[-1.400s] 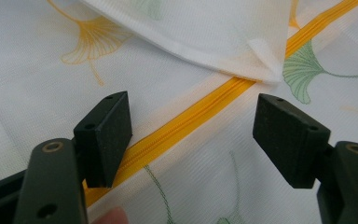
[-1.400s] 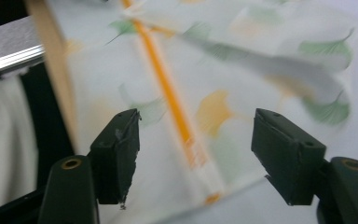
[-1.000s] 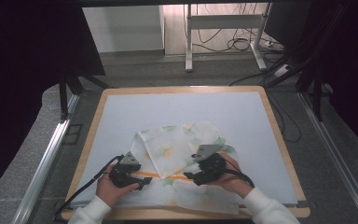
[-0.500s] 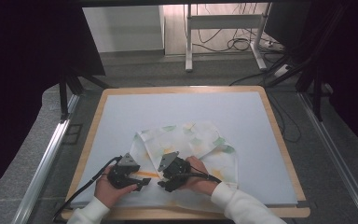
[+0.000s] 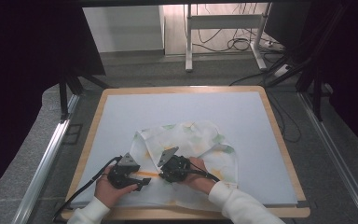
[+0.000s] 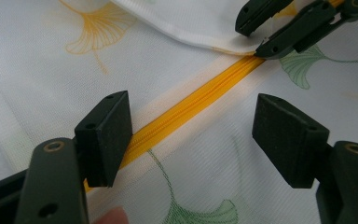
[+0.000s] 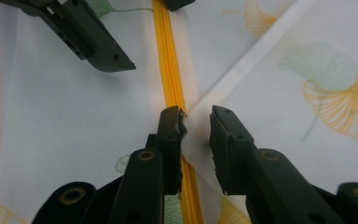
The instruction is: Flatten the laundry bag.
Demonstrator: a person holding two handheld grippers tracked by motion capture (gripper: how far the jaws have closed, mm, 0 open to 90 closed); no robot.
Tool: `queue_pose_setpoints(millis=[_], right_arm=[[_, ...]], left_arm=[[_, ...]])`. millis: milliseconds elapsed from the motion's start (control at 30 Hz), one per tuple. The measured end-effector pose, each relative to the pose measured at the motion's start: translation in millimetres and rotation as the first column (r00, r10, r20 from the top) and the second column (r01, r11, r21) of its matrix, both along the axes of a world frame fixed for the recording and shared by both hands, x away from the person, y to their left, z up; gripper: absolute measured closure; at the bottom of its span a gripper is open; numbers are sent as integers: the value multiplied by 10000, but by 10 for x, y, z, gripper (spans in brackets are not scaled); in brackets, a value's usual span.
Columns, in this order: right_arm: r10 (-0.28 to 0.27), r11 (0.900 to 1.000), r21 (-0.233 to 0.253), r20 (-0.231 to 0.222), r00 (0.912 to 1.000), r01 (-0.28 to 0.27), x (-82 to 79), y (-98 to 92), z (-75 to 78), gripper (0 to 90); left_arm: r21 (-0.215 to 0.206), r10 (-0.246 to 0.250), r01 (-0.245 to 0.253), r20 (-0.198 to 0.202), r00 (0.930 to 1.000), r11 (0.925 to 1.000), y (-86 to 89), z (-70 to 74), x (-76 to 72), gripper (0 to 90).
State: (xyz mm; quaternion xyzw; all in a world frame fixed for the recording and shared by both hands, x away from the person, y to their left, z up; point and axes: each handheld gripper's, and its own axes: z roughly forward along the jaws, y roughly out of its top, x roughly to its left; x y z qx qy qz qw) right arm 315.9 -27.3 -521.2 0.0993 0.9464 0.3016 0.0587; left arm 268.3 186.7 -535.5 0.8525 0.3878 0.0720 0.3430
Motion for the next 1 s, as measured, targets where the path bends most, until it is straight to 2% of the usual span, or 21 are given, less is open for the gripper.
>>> queue_pose_setpoints(millis=[33, 67, 100, 300, 533, 567, 600, 833, 867, 900, 933, 967, 1000], right_arm=[[-8, 10000, 41, -99, 10000, 8, 20, -8, 10, 839], [-11, 10000, -26, 39, 10000, 11, 26, -6, 12, 854], [-33, 10000, -5, -36, 10000, 33, 38, -10, 17, 867], [-55, 10000, 4, -50, 10000, 55, 96, -20, 35, 881], [-200, 9990, 407, 502, 9985, 180, 166, -6, 168, 887], [-355, 9978, 589, 619, 9975, 318, 235, -1, 230, 888], [-355, 9978, 589, 619, 9975, 318, 235, -1, 230, 888], [-762, 9904, 1224, 1021, 9918, 635, 647, 94, 539, 889], [-762, 9904, 1224, 1021, 9918, 635, 647, 94, 539, 889], [-963, 9881, 1300, 1022, 9901, 827, 785, 114, 599, 889], [-963, 9881, 1300, 1022, 9901, 827, 785, 114, 599, 889], [-1204, 9851, 1356, 1007, 9876, 1062, 940, 126, 638, 889], [-1329, 9831, 1391, 966, 9864, 1189, 1020, 132, 653, 889]], left_arm=[[0, -14, 14, -1, 10000, 10000, 1, 0, 1, 289], [-2, -18, 18, -1, 10000, 10000, 2, 0, 1, 288], [-8, -23, 23, -6, 10000, 10000, 3, 1, 2, 288], [-10, -36, 36, -8, 10000, 10000, 5, 1, 5, 287], [32, -60, 60, -17, 10000, 10000, 7, 2, 6, 285], [28, -40, 40, -6, 10000, 10000, 4, 1, 6, 284], [28, -40, 40, -6, 10000, 10000, 4, 1, 6, 284], [31, -78, 78, 3, 10000, 10000, 3, 0, 8, 283], [31, -78, 78, 3, 10000, 10000, 3, 0, 8, 283], [32, -84, 84, -46, 10000, 10000, 5, 4, 10, 283], [32, -84, 84, -46, 10000, 10000, 5, 4, 10, 282], [-32, -65, 65, -96, 9999, 10000, 6, 7, 17, 281], [-44, -65, 64, -107, 9999, 10000, 6, 8, 20, 280]])
